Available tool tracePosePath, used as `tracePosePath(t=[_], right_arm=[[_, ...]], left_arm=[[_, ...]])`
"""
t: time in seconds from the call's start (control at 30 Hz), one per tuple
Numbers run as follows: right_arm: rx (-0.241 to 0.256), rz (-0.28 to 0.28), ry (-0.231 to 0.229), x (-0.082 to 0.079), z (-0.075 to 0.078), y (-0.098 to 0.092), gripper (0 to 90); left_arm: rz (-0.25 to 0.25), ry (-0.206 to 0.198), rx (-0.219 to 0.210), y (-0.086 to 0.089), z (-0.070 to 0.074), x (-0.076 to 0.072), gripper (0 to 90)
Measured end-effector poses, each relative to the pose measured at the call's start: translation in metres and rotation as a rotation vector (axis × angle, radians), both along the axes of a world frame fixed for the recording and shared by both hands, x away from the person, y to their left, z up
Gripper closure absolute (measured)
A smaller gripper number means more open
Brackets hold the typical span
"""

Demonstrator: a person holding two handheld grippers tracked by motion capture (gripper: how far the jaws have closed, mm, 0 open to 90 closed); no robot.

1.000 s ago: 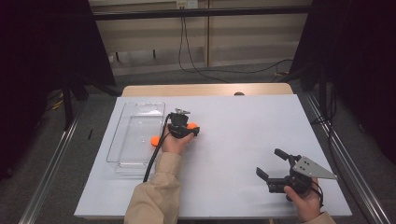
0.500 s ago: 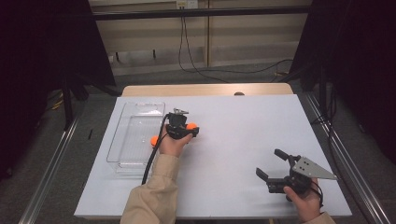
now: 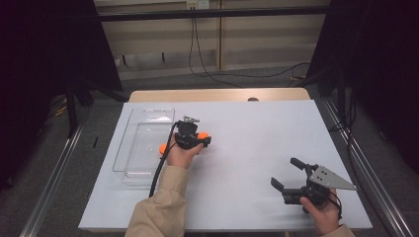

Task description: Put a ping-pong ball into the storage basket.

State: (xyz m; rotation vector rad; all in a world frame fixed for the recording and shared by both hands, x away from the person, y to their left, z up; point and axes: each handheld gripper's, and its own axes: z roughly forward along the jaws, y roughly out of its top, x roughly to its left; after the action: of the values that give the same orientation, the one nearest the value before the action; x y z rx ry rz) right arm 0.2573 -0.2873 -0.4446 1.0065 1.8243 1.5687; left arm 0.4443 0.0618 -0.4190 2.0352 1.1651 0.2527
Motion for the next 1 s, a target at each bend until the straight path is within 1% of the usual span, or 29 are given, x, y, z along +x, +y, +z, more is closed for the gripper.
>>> tracePosePath(t=[0.17,0.3,0.37,0.5,0.53,0.83,1.0], right_arm=[[0.0,0.0,-0.001,0.0,0.0,0.0,2.0],[0.001,-0.001,-0.001,0.0,0.0,0.0,2.0],[0.0,0.0,-0.002,0.0,0.0,0.0,2.0],[0.0,-0.001,-0.001,0.0,0.0,0.0,2.0],[0.001,-0.001,0.0,0.0,0.0,0.0,2.0],[0.001,-0.001,-0.001,0.0,0.0,0.0,2.0],[0.001,0.0,-0.001,0.0,0.0,0.0,2.0]], left_arm=[[-0.009,-0.008,0.0,0.001,0.004,-0.002,50.8],[-0.009,-0.005,-0.006,0.003,0.005,-0.004,50.8],[-0.013,-0.006,0.004,0.004,0.006,-0.005,50.8],[-0.008,0.001,-0.004,0.004,0.006,-0.006,50.8],[-0.015,0.001,-0.002,0.005,0.006,-0.007,50.8],[-0.008,0.004,-0.01,0.01,0.011,-0.01,50.8],[-0.007,0.004,-0.007,0.012,0.012,-0.012,50.8]])
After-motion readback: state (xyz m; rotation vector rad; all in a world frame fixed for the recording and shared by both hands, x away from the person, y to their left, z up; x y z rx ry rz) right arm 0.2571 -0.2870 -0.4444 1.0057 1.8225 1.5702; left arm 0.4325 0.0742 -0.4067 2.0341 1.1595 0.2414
